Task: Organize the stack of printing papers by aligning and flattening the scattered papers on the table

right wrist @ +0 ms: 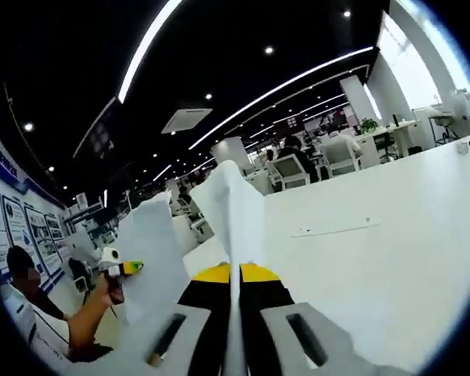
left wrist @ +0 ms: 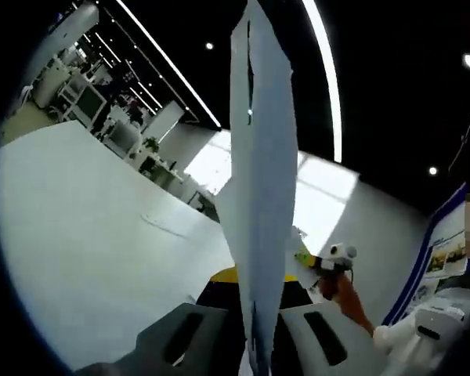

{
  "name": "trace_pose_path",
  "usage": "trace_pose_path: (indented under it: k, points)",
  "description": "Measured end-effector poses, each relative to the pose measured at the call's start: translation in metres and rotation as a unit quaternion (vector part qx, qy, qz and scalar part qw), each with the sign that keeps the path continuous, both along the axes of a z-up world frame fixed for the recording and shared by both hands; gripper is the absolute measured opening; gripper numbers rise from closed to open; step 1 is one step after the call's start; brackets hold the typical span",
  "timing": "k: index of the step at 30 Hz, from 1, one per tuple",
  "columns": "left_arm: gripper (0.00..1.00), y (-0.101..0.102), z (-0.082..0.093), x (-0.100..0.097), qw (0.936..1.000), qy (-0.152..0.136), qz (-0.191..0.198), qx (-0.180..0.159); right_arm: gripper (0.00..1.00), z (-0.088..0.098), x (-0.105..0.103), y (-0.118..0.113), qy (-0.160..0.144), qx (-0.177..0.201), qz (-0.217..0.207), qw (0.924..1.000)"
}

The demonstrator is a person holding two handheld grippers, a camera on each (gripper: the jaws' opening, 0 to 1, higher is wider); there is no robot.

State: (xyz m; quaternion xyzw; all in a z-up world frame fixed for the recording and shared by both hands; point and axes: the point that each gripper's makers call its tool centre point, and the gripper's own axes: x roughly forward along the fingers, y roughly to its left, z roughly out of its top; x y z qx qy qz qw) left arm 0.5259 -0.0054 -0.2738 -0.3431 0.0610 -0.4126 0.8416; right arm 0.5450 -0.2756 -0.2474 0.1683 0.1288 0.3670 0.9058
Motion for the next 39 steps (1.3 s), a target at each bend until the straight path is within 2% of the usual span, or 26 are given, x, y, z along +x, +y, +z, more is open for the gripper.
trace_pose_path:
  k: [5,7,18,23,30,32,39]
  points:
    - [0.06,-0.005,-0.009,0.003,0.9998,0.021,-0.001,0.0,0.0,0.007,-0.006,-0.002,0.005,0.019,0.004,0.9998]
    - [0.06,-0.007,-0.012,0.005,0.9991,0.038,-0.004,-0.017,0.0,0.011,-0.012,0.0,0.015,0.043,0.018,0.9988]
    - [0.06,-0.009,-0.024,0.005,0.9976,0.066,-0.004,-0.018,0.0,0.026,-0.023,0.004,0.008,0.046,0.028,0.9985]
    - [0.06,-0.008,-0.026,0.005,0.9973,0.07,0.001,-0.023,0.0,0.034,-0.026,0.009,0.017,0.07,0.051,0.9961]
    - [0.06,-0.011,-0.028,0.005,0.9963,0.08,-0.004,-0.03,0.0,0.036,-0.024,0.011,0.025,0.07,0.053,0.9958]
    - [0.06,-0.018,-0.038,0.014,0.996,0.084,-0.005,-0.029,0.0,0.037,-0.024,0.011,0.026,0.071,0.054,0.9957]
    - [0.06,-0.019,-0.034,0.012,0.9952,0.089,-0.007,-0.04,0.0,0.043,-0.028,0.018,0.037,0.088,0.079,0.9923]
